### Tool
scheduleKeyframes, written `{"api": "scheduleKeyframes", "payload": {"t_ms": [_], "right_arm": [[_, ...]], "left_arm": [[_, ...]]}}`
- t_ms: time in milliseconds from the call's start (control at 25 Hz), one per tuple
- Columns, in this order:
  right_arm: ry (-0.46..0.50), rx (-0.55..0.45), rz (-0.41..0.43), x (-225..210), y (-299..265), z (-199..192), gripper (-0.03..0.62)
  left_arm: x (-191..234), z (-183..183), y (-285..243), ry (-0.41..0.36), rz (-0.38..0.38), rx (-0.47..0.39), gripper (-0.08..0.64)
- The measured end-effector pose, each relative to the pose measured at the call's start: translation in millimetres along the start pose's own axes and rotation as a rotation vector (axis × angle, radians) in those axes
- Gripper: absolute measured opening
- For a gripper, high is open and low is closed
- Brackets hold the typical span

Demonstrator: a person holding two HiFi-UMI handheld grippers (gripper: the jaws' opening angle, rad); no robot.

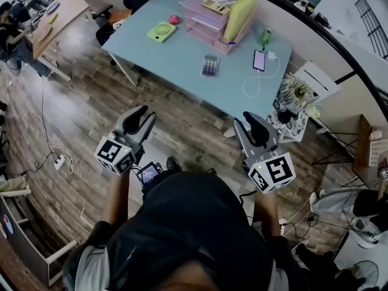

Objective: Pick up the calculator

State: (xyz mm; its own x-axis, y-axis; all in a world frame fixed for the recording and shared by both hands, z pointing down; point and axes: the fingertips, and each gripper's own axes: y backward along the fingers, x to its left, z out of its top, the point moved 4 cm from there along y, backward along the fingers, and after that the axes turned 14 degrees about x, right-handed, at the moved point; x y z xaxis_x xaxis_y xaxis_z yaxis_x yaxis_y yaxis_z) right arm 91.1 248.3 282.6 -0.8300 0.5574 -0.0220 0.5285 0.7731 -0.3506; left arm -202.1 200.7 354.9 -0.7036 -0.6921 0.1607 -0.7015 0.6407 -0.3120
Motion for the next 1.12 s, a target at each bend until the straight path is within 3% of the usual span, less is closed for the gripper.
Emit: {"api": "scheduleKeyframes", "payload": {"t_ms": [520,840,1120], "right_arm": [[-0.042,0.025,-0.073,39,-63,15,0.104],[-0.047,0.05,-0.08,40,-83,20,0.104],[-0.032,0.044,-0.026,19,-104,27,0.104]], "left_arm": [[79,-18,10,-0.023,-0.092,0.04,0.169],[108,-27,8,-0.001,-0.076,0.047,0.169],[113,-26,0,0.022,-0.031,0.048,0.169]]}}
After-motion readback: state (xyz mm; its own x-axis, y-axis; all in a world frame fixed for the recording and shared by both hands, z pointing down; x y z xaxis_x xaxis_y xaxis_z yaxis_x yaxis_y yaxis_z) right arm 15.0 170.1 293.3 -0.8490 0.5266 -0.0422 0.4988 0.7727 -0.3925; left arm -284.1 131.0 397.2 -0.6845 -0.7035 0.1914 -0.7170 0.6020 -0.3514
